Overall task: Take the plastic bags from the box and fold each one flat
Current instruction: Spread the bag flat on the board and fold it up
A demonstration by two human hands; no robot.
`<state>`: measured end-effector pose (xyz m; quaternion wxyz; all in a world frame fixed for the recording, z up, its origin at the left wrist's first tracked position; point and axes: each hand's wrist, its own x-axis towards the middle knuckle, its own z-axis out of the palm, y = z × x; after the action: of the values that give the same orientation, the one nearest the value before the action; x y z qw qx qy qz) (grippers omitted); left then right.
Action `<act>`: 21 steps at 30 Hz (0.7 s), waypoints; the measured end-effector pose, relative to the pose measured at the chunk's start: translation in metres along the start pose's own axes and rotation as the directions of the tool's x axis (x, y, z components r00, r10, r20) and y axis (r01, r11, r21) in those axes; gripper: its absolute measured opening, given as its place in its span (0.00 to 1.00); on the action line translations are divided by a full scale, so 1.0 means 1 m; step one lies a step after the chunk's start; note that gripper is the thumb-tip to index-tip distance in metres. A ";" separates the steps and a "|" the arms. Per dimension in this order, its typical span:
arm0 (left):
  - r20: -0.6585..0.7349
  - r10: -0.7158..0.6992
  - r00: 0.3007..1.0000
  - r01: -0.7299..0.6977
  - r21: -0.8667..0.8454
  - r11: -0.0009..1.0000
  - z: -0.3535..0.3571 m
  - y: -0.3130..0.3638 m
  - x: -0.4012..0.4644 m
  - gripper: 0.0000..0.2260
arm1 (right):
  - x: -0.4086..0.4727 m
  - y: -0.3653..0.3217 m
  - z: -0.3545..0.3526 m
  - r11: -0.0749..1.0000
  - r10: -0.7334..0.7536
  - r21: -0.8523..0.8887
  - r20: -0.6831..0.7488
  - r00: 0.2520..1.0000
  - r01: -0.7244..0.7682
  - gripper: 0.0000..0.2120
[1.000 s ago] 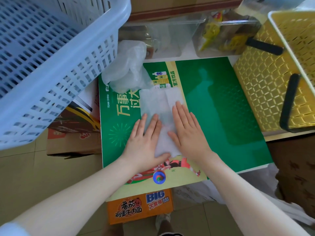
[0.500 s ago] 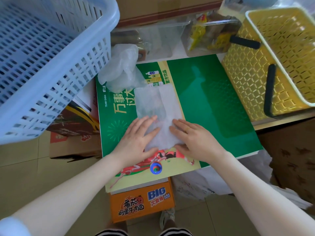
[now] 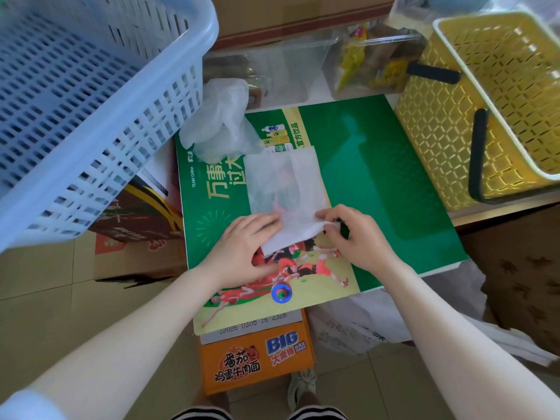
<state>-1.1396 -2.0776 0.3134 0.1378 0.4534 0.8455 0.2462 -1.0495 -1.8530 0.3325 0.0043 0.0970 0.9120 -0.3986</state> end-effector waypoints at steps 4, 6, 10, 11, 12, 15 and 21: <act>-0.165 -0.121 0.979 0.067 -0.296 0.953 -0.007 0.005 -0.006 0.16 | -0.015 -0.014 -0.006 0.982 0.080 0.171 0.042 0.996 -0.086 0.02; -0.117 -0.234 0.965 0.174 -0.384 0.907 -0.010 0.015 -0.013 0.24 | -0.026 -0.020 -0.011 0.953 0.088 0.276 0.135 0.987 -0.123 0.12; -0.078 -0.411 0.908 0.328 -0.477 0.815 -0.009 0.033 -0.027 0.23 | -0.038 -0.021 -0.008 0.942 0.134 0.276 0.216 0.967 -0.192 0.10; -0.073 -0.438 0.896 0.349 -0.493 0.797 -0.009 0.036 -0.029 0.22 | -0.038 -0.020 -0.005 0.927 0.174 0.297 0.204 0.963 -0.231 0.05; -0.076 -0.460 0.885 0.365 -0.502 0.784 -0.008 0.039 -0.029 0.19 | -0.037 -0.019 -0.001 0.916 0.219 0.298 0.189 0.957 -0.269 0.07; -0.120 -0.496 0.860 0.382 -0.495 0.780 -0.010 0.043 -0.023 0.10 | -0.027 -0.026 0.004 0.899 0.320 0.262 0.153 0.935 -0.351 0.11; -0.155 -0.534 0.831 0.467 -0.325 0.822 -0.012 0.037 0.002 0.12 | 0.002 -0.029 0.016 0.886 0.463 -0.018 -0.004 0.887 -0.463 0.12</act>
<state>-1.1204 -2.0620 0.3433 0.1564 0.1571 0.9030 0.3681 -1.0575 -1.8834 0.3430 0.1003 0.3112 0.8662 -0.3779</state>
